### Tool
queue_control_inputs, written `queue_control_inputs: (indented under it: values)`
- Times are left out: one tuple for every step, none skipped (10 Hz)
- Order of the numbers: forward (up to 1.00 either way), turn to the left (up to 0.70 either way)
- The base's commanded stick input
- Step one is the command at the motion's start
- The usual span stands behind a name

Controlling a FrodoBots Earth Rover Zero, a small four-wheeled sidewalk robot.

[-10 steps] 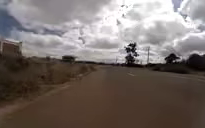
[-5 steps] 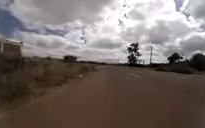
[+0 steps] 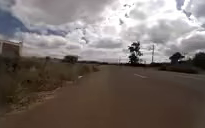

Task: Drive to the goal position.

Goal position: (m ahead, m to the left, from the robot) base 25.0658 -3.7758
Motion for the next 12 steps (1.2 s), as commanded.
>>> queue_control_inputs:
  values:
    - [0.85,0.0]
    - [0.85,0.0]
    - [0.85,0.0]
    - [0.85,0.0]
    - [0.85,0.0]
    - [0.85,0.0]
    - [0.85,0.0]
    - [0.85,0.0]
    - [0.85,0.0]
    - [0.85,-0.03]
    - [0.85,-0.12]
    - [0.85,-0.24]
